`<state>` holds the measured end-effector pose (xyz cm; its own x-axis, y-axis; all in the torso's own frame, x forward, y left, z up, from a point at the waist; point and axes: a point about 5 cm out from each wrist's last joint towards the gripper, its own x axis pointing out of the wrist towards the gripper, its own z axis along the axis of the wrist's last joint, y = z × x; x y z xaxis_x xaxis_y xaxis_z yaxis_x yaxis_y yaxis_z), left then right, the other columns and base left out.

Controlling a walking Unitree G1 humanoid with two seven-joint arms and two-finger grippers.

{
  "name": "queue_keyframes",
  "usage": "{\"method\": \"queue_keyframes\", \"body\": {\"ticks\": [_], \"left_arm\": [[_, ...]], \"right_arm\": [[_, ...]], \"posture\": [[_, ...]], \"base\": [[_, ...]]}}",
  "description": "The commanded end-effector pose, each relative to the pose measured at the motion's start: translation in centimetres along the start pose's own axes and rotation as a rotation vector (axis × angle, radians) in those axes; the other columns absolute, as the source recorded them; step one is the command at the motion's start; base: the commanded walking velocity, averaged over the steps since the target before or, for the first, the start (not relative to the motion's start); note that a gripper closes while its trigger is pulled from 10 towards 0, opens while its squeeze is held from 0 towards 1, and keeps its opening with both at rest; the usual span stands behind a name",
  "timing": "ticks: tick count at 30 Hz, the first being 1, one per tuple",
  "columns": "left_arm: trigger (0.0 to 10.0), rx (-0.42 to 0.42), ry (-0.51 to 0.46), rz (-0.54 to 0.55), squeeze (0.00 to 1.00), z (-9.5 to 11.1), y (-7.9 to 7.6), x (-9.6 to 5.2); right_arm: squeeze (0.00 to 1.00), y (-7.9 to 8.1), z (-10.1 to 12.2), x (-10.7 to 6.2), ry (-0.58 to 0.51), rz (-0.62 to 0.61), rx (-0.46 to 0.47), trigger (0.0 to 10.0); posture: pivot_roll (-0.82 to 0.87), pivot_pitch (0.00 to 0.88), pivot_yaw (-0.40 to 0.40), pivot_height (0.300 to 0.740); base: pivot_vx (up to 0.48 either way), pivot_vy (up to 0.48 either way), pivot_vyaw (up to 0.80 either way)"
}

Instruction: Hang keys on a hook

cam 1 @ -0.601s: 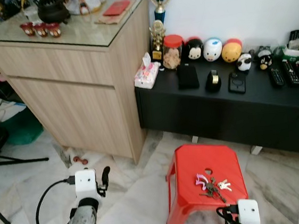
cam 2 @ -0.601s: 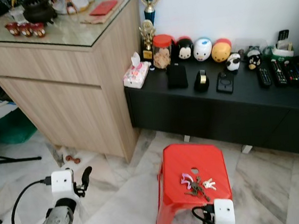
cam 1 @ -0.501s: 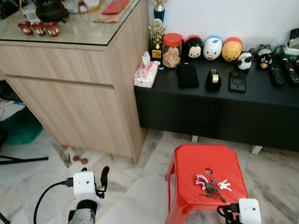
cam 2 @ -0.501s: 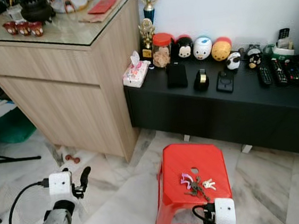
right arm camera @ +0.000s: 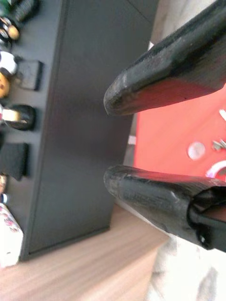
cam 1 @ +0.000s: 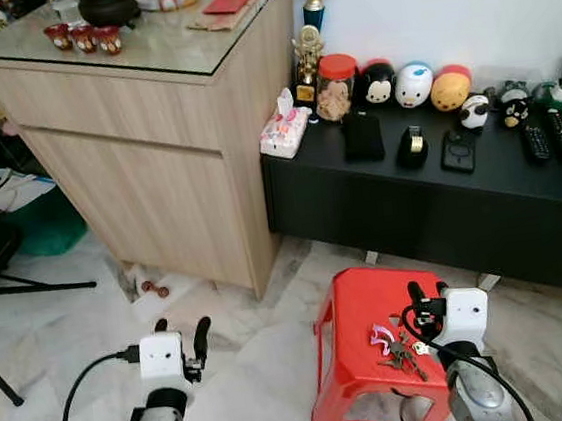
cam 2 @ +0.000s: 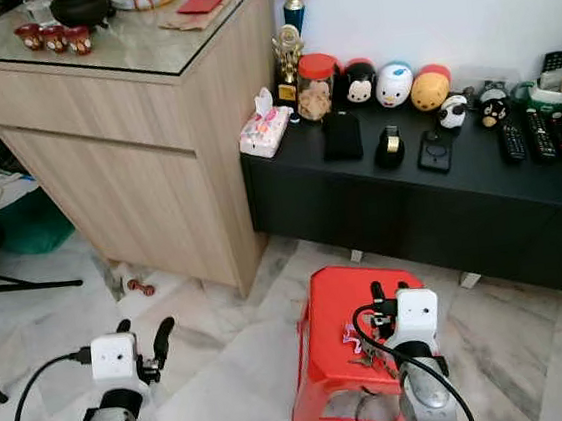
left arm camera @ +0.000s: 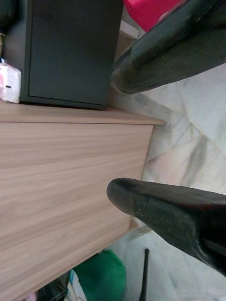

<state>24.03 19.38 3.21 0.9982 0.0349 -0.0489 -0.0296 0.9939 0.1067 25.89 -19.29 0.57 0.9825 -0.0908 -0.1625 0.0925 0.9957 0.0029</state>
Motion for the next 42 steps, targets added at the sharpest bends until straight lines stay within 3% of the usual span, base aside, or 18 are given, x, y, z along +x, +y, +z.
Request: {"method": "queue_keyframes", "body": {"ticks": [1,6,13,23,42], "left_arm": [[10.0,0.008,0.028,-0.012,0.0,-0.3,-0.2,0.1],[10.0,0.012,0.022,-0.014,0.0,0.0,0.0,0.6],[10.0,0.016,0.035,-0.016,0.0,0.0,0.0,0.5],[10.0,0.026,0.049,-0.038,0.0,-0.1,0.1,0.6],[10.0,0.025,0.028,-0.057,0.0,0.9,-0.4,1.6]], "right_arm": [[0.0,-0.1,-0.6,-0.4,0.042,-0.014,-0.001,10.0],[0.0,0.1,-0.5,0.1,0.067,-0.017,-0.021,10.0],[0.0,-0.7,-0.1,0.4,0.068,-0.039,-0.041,10.0],[0.0,-0.5,-0.1,0.6,0.072,-0.043,-0.048,10.0],[0.0,-1.2,0.1,0.9,0.081,-0.09,-0.044,10.0]], "posture": [[-0.07,0.04,-0.041,0.74],[-0.08,0.026,-0.037,0.74],[-0.07,0.009,-0.036,0.695],[-0.07,0.003,-0.025,0.638],[-0.06,0.058,-0.032,0.638]], "base": [[0.0,0.0,0.0],[0.0,0.0,0.0],[0.0,0.0,0.0],[0.0,0.0,0.0],[0.0,0.0,0.0]]}}
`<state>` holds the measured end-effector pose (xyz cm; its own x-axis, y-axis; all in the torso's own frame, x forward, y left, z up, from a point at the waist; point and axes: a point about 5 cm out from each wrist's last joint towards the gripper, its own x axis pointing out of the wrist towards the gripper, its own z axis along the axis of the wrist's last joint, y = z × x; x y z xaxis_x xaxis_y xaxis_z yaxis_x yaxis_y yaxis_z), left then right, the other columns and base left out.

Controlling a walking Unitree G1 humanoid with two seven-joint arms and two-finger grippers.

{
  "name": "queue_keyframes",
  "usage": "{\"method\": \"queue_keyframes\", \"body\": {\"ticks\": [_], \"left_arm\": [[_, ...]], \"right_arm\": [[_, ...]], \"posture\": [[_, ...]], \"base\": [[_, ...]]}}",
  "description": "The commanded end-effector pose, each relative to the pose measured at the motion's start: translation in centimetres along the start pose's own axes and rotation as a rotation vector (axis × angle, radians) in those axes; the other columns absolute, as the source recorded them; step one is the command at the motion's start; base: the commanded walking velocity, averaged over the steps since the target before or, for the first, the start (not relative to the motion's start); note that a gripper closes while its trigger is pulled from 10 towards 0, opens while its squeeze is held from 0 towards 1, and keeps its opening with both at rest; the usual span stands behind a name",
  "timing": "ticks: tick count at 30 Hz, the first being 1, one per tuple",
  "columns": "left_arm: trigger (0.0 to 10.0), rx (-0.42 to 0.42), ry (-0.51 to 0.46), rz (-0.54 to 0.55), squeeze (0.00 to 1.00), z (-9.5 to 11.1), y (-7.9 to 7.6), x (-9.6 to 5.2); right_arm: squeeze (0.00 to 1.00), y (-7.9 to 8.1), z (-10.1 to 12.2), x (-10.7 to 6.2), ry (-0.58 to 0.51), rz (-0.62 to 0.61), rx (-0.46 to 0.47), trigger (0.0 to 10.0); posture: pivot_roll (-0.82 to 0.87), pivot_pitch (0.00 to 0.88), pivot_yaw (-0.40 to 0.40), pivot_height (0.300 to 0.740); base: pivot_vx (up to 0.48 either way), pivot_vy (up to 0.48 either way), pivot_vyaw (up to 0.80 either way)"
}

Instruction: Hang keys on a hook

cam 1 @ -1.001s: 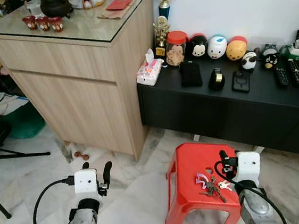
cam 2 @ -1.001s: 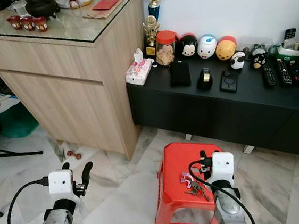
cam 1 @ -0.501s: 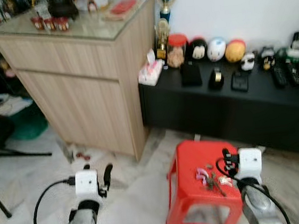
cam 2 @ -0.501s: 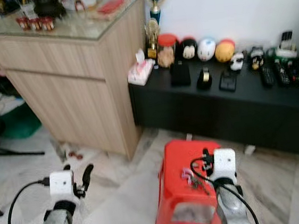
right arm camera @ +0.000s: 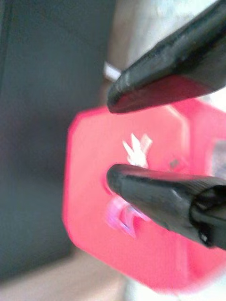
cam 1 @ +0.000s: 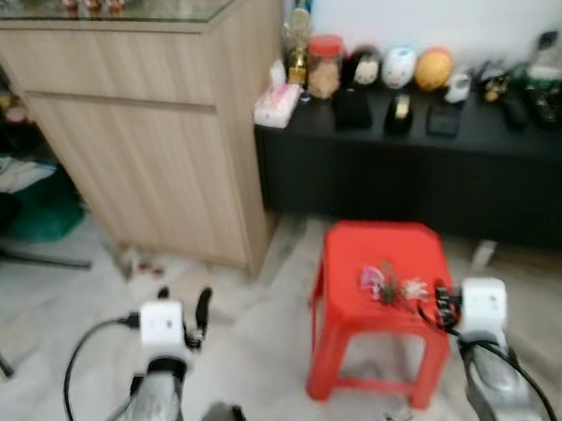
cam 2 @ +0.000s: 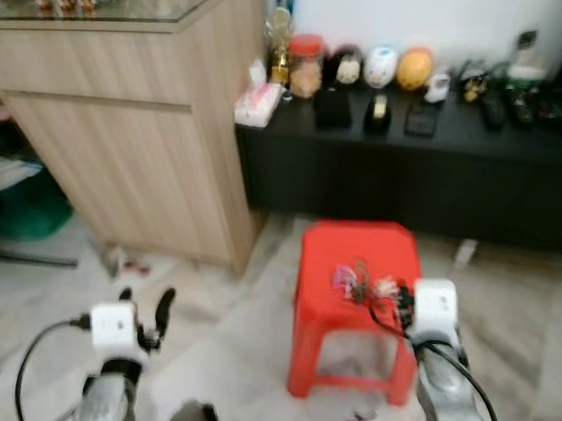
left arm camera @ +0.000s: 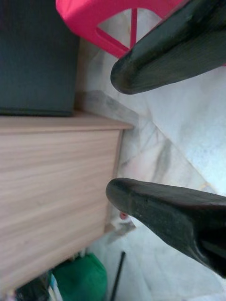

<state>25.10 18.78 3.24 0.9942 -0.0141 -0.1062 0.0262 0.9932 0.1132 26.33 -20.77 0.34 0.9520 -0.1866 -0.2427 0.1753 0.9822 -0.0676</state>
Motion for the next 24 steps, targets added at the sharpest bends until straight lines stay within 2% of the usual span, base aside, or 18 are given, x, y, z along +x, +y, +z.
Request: {"method": "queue_keyframes", "body": {"ticks": [1,12,24], "left_arm": [[10.0,0.012,-0.024,-0.004,0.0,0.82,0.23,0.62],[10.0,-0.01,-0.032,-0.041,0.0,1.35,-0.29,1.28],[10.0,-0.012,-0.034,-0.042,0.0,1.5,-0.26,1.47]], "right_arm": [[0.0,0.3,0.29,0.24,-0.002,0.008,0.008,10.0],[0.0,0.89,0.27,0.36,0.01,0.019,0.019,10.0],[0.0,0.95,0.37,0.54,0.016,0.024,0.021,10.0]], "posture": [[-0.06,0.06,-0.033,0.638],[-0.06,0.08,-0.035,0.638],[-0.06,0.086,-0.038,0.638]], "base": [[0.0,0.0,0.0],[0.0,0.0,0.0],[0.347,0.0,0.0]]}}
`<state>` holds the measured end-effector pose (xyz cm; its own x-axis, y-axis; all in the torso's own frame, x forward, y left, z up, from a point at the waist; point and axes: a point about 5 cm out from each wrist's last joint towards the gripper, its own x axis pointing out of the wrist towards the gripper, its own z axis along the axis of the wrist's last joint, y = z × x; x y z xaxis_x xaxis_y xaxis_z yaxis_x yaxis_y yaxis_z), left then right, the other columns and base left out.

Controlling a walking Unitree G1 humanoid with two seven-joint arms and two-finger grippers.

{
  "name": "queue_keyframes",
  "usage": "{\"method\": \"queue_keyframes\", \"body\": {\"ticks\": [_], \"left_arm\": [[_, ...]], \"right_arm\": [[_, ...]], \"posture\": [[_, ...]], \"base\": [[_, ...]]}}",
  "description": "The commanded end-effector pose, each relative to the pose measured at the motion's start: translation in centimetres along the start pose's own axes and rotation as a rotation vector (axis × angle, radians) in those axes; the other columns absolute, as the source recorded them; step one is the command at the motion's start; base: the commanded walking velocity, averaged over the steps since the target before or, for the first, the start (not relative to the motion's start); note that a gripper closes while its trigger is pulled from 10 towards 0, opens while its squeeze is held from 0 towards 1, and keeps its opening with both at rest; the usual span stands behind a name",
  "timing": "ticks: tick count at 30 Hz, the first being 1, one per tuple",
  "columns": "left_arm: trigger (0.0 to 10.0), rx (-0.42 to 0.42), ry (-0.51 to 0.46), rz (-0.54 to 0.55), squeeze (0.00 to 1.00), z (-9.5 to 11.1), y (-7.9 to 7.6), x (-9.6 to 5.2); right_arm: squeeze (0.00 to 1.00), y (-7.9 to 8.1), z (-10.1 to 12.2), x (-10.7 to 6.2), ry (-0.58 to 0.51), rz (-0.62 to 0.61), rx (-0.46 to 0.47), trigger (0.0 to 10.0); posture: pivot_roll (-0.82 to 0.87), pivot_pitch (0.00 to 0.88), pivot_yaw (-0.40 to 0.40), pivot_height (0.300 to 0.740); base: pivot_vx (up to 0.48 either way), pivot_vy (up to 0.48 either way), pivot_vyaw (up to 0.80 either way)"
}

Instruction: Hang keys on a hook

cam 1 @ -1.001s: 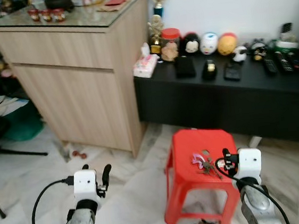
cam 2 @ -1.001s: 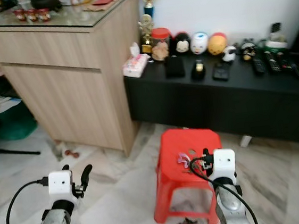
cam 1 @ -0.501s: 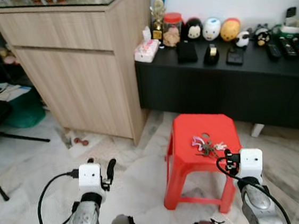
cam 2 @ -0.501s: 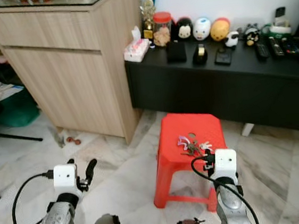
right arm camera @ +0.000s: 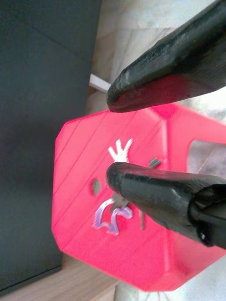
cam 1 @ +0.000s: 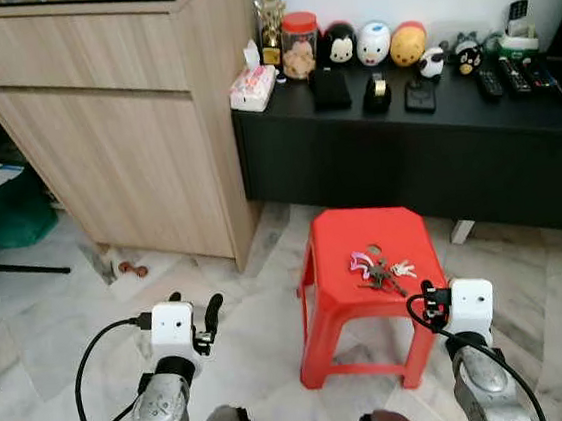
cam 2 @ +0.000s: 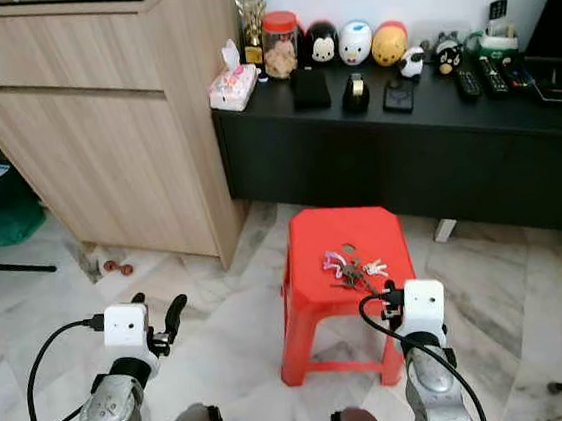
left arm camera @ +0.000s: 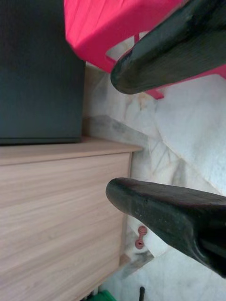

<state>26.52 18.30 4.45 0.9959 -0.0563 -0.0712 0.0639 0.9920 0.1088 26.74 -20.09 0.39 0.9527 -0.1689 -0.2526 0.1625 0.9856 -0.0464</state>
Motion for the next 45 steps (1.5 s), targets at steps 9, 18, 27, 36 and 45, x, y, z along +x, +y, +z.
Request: {"method": "queue_keyframes", "body": {"ticks": [9,18,27,36,45], "left_arm": [[10.0,-0.01,0.002,-0.011,0.0,0.2,-0.1,0.3],[10.0,0.0,0.003,-0.012,0.0,0.2,-0.1,0.3],[10.0,0.005,0.012,-0.014,0.0,0.1,-0.3,0.4],[10.0,0.006,0.013,-0.012,0.0,0.1,-0.4,0.4],[10.0,0.008,0.003,-0.016,0.0,0.4,-0.5,0.5]], "right_arm": [[0.0,0.4,0.0,0.3,0.021,0.007,0.006,10.0],[0.0,0.6,-0.3,0.2,0.047,0.021,-0.005,10.0],[0.0,1.8,-2.2,0.2,0.234,0.132,0.035,10.0],[0.0,3.1,-3.7,-0.1,0.436,0.294,0.029,10.0],[0.0,3.1,-3.5,0.3,0.465,0.26,0.082,10.0]], "posture": [[-0.06,0.086,-0.038,0.638],[-0.06,0.086,-0.038,0.638],[-0.07,0.097,-0.037,0.638],[-0.06,0.107,-0.04,0.638],[-0.05,0.122,-0.043,0.638]], "base": [[0.359,0.0,0.0],[0.281,0.0,0.0],[0.0,0.0,0.0],[0.0,0.0,0.0],[0.0,0.0,0.0]]}}
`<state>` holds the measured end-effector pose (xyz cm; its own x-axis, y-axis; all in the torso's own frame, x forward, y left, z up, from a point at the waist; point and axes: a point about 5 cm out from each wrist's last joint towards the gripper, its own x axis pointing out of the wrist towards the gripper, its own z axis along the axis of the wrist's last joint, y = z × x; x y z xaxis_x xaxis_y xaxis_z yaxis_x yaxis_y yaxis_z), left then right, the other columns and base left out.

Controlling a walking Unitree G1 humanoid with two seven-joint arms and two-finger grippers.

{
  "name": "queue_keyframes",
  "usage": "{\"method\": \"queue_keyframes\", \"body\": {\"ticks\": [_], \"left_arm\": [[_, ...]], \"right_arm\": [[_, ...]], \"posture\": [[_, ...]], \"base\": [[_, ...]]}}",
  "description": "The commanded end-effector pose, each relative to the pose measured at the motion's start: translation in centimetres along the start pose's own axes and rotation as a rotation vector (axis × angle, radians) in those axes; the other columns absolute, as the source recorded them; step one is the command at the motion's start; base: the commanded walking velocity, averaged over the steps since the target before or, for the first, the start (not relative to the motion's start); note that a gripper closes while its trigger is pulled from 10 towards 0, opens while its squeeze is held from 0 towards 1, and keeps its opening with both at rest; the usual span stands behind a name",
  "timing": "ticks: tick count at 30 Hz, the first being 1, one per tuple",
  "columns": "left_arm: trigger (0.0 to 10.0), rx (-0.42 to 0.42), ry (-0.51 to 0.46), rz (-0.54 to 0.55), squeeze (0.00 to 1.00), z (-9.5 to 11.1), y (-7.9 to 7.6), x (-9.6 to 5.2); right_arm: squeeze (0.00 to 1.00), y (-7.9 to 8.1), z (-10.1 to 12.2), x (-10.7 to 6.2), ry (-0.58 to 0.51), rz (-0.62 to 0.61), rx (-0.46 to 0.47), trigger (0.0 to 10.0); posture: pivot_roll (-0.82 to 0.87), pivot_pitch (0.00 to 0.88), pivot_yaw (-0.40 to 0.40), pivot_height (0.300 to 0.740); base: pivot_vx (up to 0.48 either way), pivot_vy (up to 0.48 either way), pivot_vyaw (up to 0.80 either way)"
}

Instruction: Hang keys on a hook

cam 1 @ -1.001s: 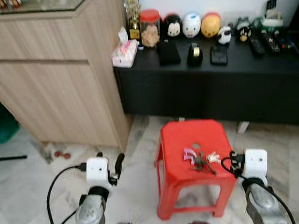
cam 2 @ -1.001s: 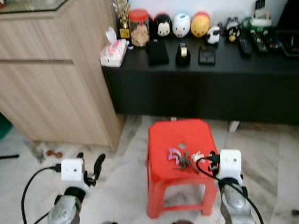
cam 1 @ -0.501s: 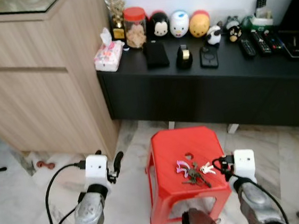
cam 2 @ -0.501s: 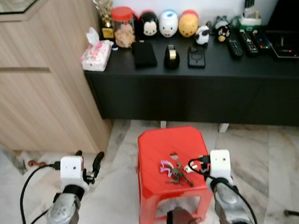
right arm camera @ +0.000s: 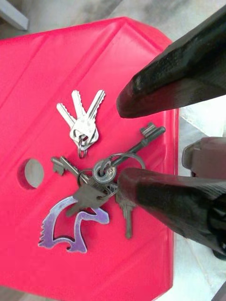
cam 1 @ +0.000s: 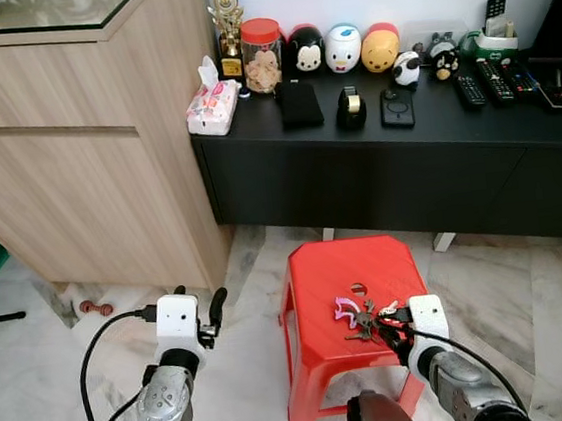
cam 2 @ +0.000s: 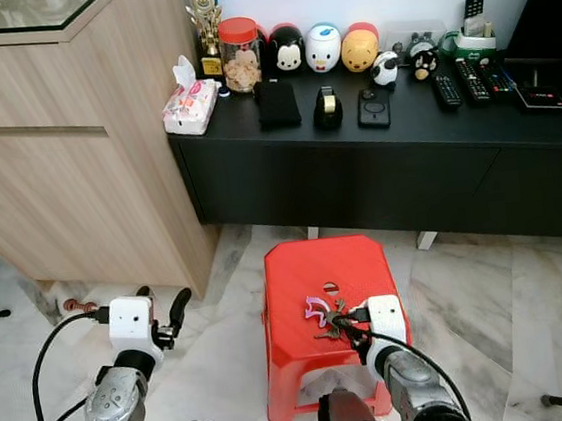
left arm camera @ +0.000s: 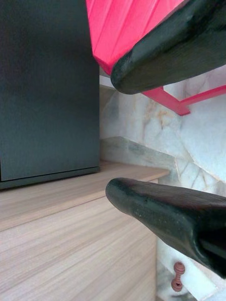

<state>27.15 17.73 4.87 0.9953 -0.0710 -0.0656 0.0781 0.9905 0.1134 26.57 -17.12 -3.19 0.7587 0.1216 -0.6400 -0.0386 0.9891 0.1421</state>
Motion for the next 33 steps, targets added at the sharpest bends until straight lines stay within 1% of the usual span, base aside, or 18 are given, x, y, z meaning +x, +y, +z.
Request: {"method": "queue_keyframes", "body": {"ticks": [1,9,11,13,17,23,30,31,33], "left_arm": [[10.0,0.003,0.008,-0.003,0.0,-0.1,0.0,-0.1],[10.0,0.006,-0.004,-0.009,0.0,0.2,-0.2,0.0],[10.0,0.006,-0.006,-0.011,0.0,0.2,-0.2,0.0],[10.0,0.005,-0.006,-0.011,0.0,0.2,-0.2,-0.1],[10.0,0.001,-0.001,-0.015,0.0,0.1,-0.4,-0.3],[10.0,-0.001,0.001,-0.02,0.0,0.1,-0.6,-0.5],[10.0,0.0,0.001,-0.023,0.0,0.0,-0.6,-0.6],[10.0,0.001,0.001,-0.023,0.0,0.1,-0.6,-0.7],[10.0,0.002,-0.001,-0.024,0.0,0.1,-0.6,-0.7]], "right_arm": [[0.0,0.2,0.0,0.1,0.01,-0.005,0.005,10.0],[0.0,1.0,0.0,0.3,0.002,0.006,0.022,10.0],[0.0,1.3,0.0,0.3,0.004,0.016,0.01,10.0],[0.0,1.3,0.0,0.3,0.002,0.014,-0.003,10.0],[0.0,1.1,0.1,0.3,-0.033,-0.015,0.035,10.0],[0.0,0.7,0.2,0.2,-0.034,-0.037,0.038,10.0],[0.0,0.9,0.1,0.2,-0.032,-0.023,0.031,10.0],[0.0,1.2,0.2,0.3,-0.027,-0.01,0.015,10.0],[0.0,1.4,0.4,0.4,-0.044,-0.009,0.027,10.0]], "posture": [[-0.06,0.127,-0.044,0.638],[-0.05,0.144,-0.043,0.638],[-0.05,0.15,-0.043,0.638],[-0.05,0.152,-0.043,0.638],[-0.05,0.165,-0.043,0.638],[-0.05,0.173,-0.042,0.638],[-0.04,0.178,-0.039,0.638],[-0.04,0.179,-0.037,0.633],[-0.04,0.18,-0.035,0.623]], "base": [[0.0,0.0,0.0],[0.0,0.0,0.0],[0.0,0.0,0.0],[0.0,0.0,0.0],[0.0,0.0,0.0],[0.0,0.0,0.0],[0.0,0.0,0.0],[0.0,0.0,0.0],[0.0,0.0,0.0]]}}
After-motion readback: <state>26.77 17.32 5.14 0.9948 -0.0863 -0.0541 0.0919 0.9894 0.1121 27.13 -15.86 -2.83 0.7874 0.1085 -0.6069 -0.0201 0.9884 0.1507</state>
